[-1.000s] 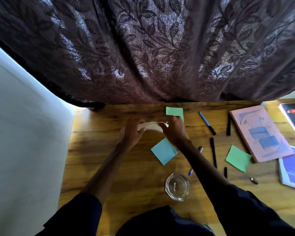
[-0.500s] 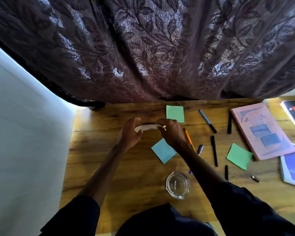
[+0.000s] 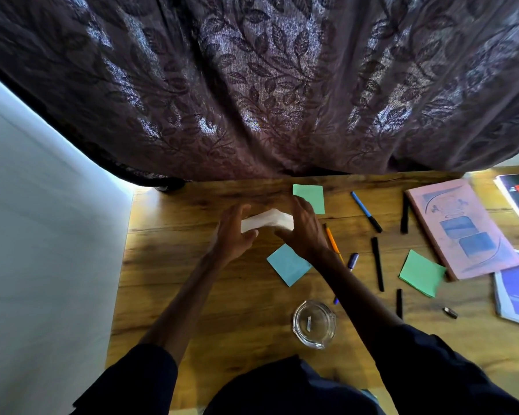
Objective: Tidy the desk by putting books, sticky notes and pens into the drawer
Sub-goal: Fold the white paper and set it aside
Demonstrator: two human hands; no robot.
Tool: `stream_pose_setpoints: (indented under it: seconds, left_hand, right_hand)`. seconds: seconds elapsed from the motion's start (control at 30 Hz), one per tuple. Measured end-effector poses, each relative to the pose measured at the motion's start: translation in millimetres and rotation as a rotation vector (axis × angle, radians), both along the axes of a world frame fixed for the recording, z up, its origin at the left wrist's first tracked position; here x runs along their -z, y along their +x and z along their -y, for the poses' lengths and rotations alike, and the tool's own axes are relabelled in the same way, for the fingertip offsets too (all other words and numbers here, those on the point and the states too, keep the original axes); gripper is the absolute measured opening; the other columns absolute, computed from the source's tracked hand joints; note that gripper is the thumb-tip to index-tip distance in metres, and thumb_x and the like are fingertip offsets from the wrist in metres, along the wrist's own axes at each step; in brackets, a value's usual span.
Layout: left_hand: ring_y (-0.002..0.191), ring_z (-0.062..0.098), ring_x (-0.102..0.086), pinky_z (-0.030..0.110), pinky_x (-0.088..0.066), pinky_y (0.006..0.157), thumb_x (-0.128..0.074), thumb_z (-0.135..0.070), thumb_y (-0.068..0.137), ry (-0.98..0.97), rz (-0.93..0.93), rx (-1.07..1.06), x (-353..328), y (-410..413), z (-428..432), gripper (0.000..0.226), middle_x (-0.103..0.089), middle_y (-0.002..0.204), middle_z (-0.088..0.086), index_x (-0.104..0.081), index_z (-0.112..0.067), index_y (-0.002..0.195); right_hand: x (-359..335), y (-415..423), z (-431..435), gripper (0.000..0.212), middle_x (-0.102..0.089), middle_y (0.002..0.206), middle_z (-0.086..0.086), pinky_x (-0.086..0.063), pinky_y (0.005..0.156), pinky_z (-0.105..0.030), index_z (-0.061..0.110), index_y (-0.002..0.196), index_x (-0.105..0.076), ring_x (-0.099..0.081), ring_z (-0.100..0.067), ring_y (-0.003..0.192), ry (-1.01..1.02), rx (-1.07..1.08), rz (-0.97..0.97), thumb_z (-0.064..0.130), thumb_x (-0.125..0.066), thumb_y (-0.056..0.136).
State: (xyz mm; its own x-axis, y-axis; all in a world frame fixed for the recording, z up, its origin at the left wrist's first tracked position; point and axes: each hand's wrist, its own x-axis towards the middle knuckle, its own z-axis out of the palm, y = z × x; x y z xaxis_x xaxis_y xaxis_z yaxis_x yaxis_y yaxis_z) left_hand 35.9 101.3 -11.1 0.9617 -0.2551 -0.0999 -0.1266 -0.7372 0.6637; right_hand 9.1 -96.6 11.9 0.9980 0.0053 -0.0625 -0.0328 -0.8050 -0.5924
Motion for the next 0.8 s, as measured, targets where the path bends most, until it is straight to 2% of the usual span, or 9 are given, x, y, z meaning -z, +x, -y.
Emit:
stream_pose_setpoints:
  seconds: [0.07, 0.13, 0.27, 0.4, 0.47, 0.53, 0.6, 0.67, 0.8]
  left_hand:
    - [0.134, 0.024, -0.046, 0.032, -0.044, 0.101, -0.08, -0.024, 0.085, 0.004, 0.015, -0.015, -1.3, -2.3, 0.9, 0.069, -0.051, 0.146, 0.007, -0.046, -0.013, 0.144]
    - [0.132, 0.025, -0.047, 0.037, -0.048, 0.103, -0.081, -0.024, 0.083, -0.008, 0.054, -0.049, -3.8, -5.8, 2.6, 0.068, -0.052, 0.143, 0.009, -0.049, -0.01, 0.141]
    - [0.111, 0.024, -0.06, 0.036, -0.054, 0.086, -0.081, -0.02, 0.083, -0.157, 0.188, -0.229, -4.5, -21.7, 10.8, 0.044, -0.064, 0.119, 0.01, -0.061, -0.004, 0.119]
    - [0.096, 0.019, -0.064, 0.027, -0.048, 0.077, -0.075, -0.019, 0.088, -0.173, 0.068, -0.346, 5.7, -41.9, 18.5, 0.028, -0.067, 0.105, 0.004, -0.062, -0.01, 0.11]
    - [0.098, 0.021, -0.068, 0.034, -0.055, 0.079, -0.076, -0.019, 0.087, -0.179, -0.077, -0.337, 10.8, -46.9, 19.9, 0.03, -0.07, 0.108, 0.006, -0.062, -0.01, 0.113]
    - [0.103, 0.026, -0.07, 0.038, -0.056, 0.087, -0.078, -0.021, 0.085, -0.145, -0.142, -0.264, 15.0, -48.5, 19.3, 0.038, -0.071, 0.111, 0.009, -0.062, -0.009, 0.117]
    - [0.116, 0.028, -0.064, 0.038, -0.053, 0.096, -0.082, -0.028, 0.081, -0.079, -0.168, -0.206, 16.0, -50.1, 19.4, 0.061, -0.065, 0.125, 0.012, -0.055, -0.007, 0.131]
    - [0.125, 0.03, -0.057, 0.044, -0.052, 0.1, -0.085, -0.035, 0.077, -0.055, -0.201, -0.233, 14.8, -51.0, 20.1, 0.078, -0.059, 0.135, 0.012, -0.046, -0.007, 0.139]
    - [0.127, 0.032, -0.054, 0.048, -0.052, 0.1, -0.082, -0.041, 0.08, -0.025, -0.187, -0.307, 12.5, -50.4, 25.0, 0.076, -0.057, 0.135, 0.013, -0.046, -0.007, 0.138]
  right_hand:
    - [4.2, 0.7, 5.3, 0.09, -0.041, 0.156, -0.015, -0.036, 0.116, -0.043, 0.01, 0.153, -0.034, -0.036, -0.033, 0.146, -0.002, -0.012, -0.071, 0.024, -0.084, 0.079]
    - [8.5, 3.6, 8.1, 0.09, -0.041, 0.157, -0.017, -0.036, 0.116, -0.042, 0.007, 0.154, -0.031, -0.036, -0.034, 0.146, -0.049, -0.036, -0.161, 0.022, -0.082, 0.081]
    - [12.6, 9.0, 8.3, 0.061, -0.062, 0.136, -0.012, -0.049, 0.101, -0.042, 0.011, 0.141, -0.052, -0.059, -0.031, 0.125, -0.091, -0.064, -0.176, 0.022, -0.076, 0.086]
    - [10.2, 4.0, -7.2, 0.065, -0.065, 0.131, -0.008, -0.053, 0.093, -0.043, 0.014, 0.137, -0.055, -0.062, -0.03, 0.117, -0.039, 0.056, -0.194, 0.04, -0.078, 0.082]
    - [13.1, -1.8, -21.0, 0.066, -0.065, 0.13, -0.009, -0.054, 0.094, -0.043, 0.012, 0.136, -0.053, -0.062, -0.028, 0.117, -0.007, 0.063, -0.211, 0.049, -0.074, 0.085]
    - [15.1, -5.9, -33.9, 0.055, -0.069, 0.124, -0.008, -0.057, 0.088, -0.04, 0.01, 0.129, -0.056, -0.066, -0.026, 0.11, 0.077, 0.077, -0.228, 0.049, -0.067, 0.09]
    - [14.6, -8.4, -40.3, 0.039, -0.072, 0.116, -0.009, -0.058, 0.079, -0.037, 0.008, 0.122, -0.061, -0.071, -0.026, 0.101, 0.184, 0.101, -0.249, 0.04, -0.059, 0.098]
    - [16.2, -12.2, -39.0, 0.029, -0.072, 0.11, -0.012, -0.059, 0.077, -0.042, 0.005, 0.114, -0.064, -0.072, -0.029, 0.095, 0.22, 0.084, -0.24, 0.029, -0.05, 0.104]
    - [19.0, -23.2, -30.4, 0.028, -0.072, 0.102, -0.01, -0.054, 0.07, -0.03, 0.002, 0.105, -0.067, -0.071, -0.024, 0.088, 0.264, 0.09, -0.232, 0.024, -0.05, 0.105]
